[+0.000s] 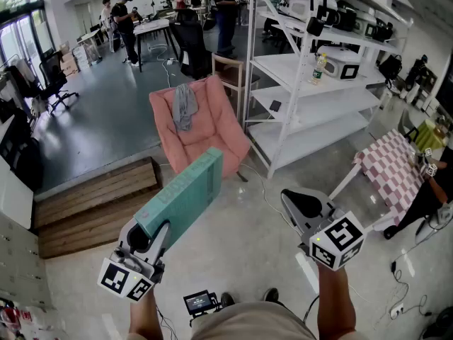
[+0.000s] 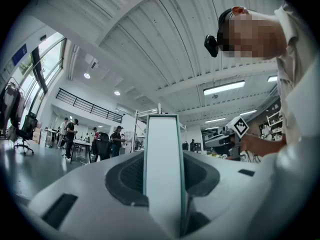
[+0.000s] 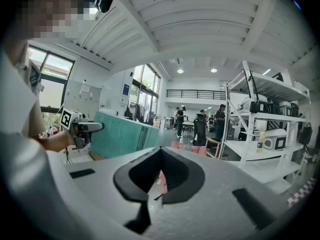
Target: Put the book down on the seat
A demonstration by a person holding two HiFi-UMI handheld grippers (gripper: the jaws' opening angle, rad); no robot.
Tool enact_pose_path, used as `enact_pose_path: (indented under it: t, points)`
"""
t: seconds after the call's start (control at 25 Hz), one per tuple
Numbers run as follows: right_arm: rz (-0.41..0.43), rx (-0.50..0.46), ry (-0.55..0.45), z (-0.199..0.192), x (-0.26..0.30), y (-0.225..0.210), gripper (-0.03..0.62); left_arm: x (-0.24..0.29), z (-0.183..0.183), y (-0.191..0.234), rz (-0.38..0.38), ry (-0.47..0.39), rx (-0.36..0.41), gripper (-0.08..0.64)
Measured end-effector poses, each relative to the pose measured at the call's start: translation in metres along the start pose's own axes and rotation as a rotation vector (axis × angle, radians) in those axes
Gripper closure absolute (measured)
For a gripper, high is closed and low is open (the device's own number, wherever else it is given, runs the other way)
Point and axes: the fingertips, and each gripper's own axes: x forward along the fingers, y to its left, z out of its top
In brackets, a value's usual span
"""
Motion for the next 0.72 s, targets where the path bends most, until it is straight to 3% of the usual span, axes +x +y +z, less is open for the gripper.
enact_pose_path:
  t: [0.72]
  points:
    - [-0.005,0.019,0.007,0.001,0.039,0.003,0.601,0.009,-0.011,0.038,-0.011,0.01,-0.017,0.402]
